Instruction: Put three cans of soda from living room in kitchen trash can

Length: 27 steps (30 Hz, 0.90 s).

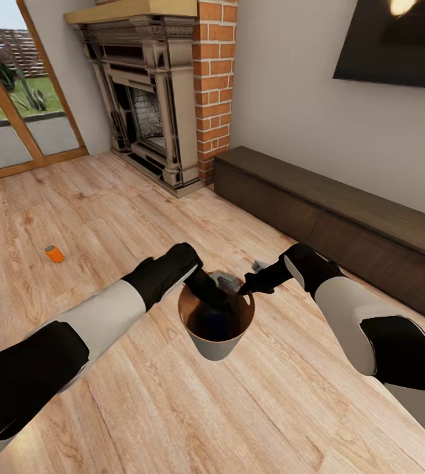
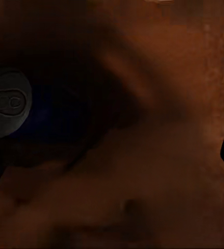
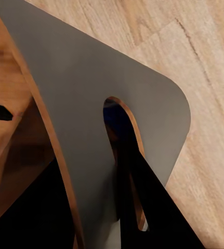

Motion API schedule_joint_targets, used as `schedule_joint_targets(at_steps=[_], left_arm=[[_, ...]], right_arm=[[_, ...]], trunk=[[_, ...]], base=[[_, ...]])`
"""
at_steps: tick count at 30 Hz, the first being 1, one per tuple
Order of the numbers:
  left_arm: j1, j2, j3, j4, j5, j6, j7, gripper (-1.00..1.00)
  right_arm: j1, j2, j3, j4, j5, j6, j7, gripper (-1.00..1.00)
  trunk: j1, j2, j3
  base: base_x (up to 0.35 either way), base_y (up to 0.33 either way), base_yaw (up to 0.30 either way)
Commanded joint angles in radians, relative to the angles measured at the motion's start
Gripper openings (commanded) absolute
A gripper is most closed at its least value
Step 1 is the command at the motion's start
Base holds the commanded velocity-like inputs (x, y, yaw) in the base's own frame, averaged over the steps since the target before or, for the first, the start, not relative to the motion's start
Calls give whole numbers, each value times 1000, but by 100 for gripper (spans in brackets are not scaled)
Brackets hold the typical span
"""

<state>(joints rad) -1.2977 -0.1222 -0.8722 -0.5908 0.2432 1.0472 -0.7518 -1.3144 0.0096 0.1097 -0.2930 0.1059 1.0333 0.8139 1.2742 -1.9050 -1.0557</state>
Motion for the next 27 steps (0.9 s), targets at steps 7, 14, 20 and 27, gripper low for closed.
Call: schedule_joint_targets(at_steps=[7,14,20,27], left_arm=[[9,136,8,-253,6,0,-7,100],[80,429,53,-661,70,0,-13,100],[261,574,287,-796,196,-17,60,100],[794,581,682,-745,205,-536,521,100]], right_arm=[[0,-6,-10,1,-35,14,4,-100],[1,-11,-10,1,-34,14,4,-100],[5,-17,-9,-2,-32,14,3,-100],[44,-105,-8,-8,-30,14,-35,-100]], trunk=[[0,0,0],[0,0,0],[0,0,0],[0,0,0]], base=[[0,0,0],[0,0,0],[0,0,0],[39,0,0]])
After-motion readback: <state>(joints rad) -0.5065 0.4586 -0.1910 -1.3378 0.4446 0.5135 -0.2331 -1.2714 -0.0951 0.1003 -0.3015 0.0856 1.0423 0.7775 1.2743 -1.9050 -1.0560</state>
